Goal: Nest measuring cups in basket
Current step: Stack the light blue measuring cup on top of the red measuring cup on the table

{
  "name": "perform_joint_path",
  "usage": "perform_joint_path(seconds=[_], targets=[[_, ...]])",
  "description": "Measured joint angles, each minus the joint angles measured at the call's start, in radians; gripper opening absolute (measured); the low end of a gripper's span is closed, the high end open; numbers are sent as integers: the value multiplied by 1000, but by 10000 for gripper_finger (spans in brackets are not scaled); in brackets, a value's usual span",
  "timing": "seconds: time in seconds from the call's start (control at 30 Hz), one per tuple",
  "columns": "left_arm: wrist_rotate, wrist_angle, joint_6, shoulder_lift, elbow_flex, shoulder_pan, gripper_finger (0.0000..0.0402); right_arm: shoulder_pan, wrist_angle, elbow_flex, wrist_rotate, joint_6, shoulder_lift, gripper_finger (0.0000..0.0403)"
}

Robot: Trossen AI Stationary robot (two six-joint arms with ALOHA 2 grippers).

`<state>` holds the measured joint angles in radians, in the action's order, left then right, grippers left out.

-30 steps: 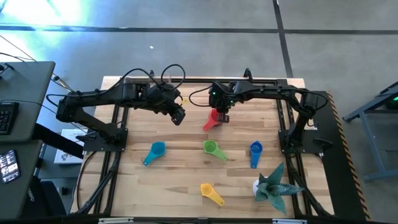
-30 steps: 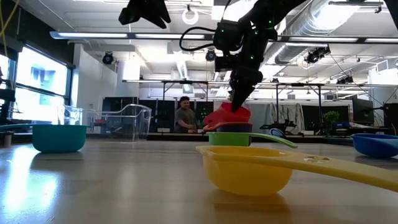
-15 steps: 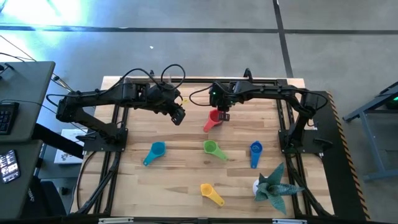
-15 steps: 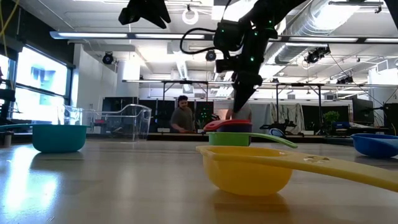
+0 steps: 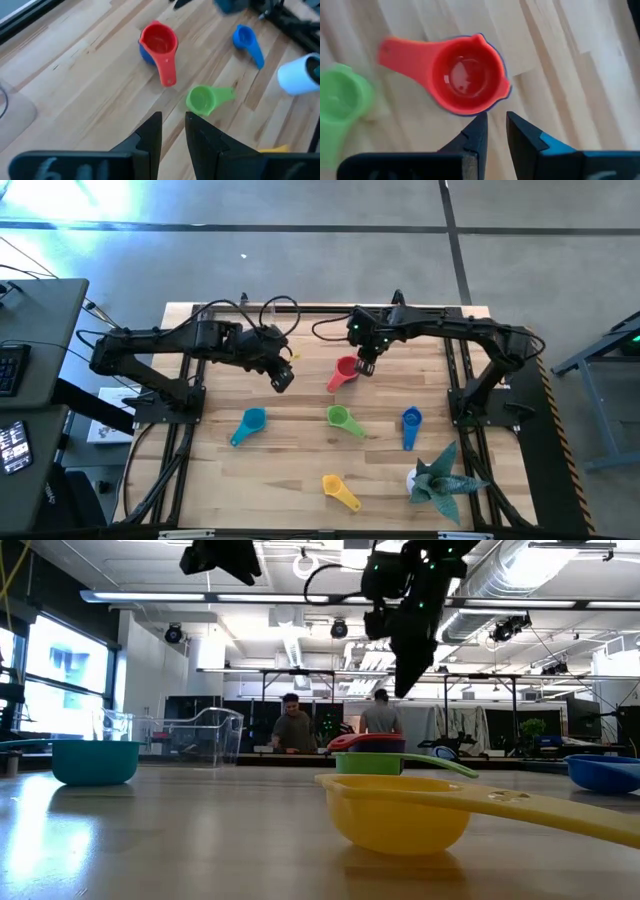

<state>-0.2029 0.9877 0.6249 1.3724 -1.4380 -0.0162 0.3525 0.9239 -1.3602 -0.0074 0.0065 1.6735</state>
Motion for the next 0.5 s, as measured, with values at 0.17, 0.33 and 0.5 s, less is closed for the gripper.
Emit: perform_joint_path(seconds=[0.17, 0.33, 0.5], targets=[[-18, 112, 14, 0, 0, 42, 76, -20, 11, 0, -12, 133, -79, 63], [-41, 228, 42, 0, 0, 83, 76, -59, 8, 0, -15, 262, -155, 63], [-62, 318, 78, 0, 0, 124, 76, -106, 3, 0, -17, 398, -203, 62]])
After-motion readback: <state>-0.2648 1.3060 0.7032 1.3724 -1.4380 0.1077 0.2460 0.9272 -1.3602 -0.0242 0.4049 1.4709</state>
